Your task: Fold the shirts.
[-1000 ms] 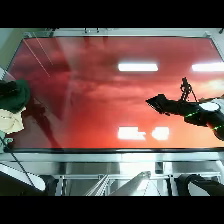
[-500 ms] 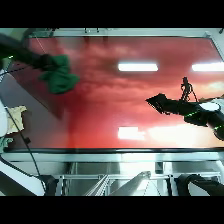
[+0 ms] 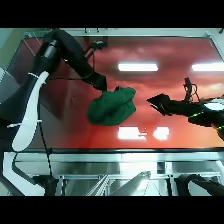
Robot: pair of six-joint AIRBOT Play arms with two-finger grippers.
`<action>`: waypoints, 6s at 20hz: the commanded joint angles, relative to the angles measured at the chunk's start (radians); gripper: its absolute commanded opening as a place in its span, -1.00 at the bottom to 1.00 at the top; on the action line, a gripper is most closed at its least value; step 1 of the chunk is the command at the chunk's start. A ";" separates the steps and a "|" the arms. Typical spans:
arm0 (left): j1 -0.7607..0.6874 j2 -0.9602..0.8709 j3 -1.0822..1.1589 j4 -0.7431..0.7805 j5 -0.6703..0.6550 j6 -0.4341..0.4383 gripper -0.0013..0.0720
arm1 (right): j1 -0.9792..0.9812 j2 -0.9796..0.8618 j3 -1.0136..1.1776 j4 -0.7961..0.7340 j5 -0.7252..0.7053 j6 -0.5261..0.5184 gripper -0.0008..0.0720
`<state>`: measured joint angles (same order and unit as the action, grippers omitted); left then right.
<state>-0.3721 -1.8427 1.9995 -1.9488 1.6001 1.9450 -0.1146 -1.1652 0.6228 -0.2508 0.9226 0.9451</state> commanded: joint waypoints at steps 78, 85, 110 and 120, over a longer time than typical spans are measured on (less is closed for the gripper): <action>0.272 0.008 -0.480 -0.273 -0.071 0.068 0.95 | 0.042 -0.234 0.344 -0.280 -0.248 0.102 0.37; 0.436 0.171 -0.489 -0.276 0.039 0.034 0.95 | -0.161 -0.165 0.366 -0.339 0.072 0.196 0.38; 0.825 0.166 -0.882 -0.454 -0.452 -0.016 0.35 | -0.189 -0.212 0.330 -0.599 0.017 0.335 0.81; 0.684 0.030 -0.610 -0.453 -0.359 -0.033 -0.90 | -0.222 -0.361 0.330 -0.552 0.021 0.421 0.80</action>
<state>0.3252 -1.7966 1.3392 -2.3974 1.2171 1.9259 -0.3321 -1.4555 0.9535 -0.8444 0.9405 1.3365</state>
